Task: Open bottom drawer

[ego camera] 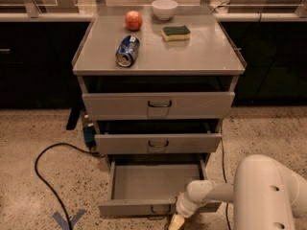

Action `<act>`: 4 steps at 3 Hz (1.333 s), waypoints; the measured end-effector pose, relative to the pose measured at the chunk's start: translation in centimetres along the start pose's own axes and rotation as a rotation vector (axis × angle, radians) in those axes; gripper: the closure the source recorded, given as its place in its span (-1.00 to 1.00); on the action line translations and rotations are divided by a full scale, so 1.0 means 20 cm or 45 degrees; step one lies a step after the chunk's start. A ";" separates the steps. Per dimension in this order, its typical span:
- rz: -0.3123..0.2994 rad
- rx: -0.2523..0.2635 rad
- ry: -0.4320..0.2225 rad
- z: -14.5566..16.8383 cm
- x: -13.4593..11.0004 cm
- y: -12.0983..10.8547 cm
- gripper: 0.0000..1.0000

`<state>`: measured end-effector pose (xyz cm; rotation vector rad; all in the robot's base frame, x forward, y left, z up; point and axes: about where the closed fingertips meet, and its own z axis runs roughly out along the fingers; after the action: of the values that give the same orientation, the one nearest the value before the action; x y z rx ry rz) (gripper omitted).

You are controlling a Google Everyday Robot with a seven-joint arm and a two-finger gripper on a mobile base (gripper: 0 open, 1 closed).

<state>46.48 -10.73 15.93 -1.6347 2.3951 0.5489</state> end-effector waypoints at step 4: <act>0.010 -0.090 0.018 -0.05 0.03 0.19 -1.00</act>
Offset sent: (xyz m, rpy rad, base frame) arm -0.1320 0.0072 0.0167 0.0000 0.1657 0.0718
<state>42.85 -10.37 17.32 -1.6634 2.4190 0.6323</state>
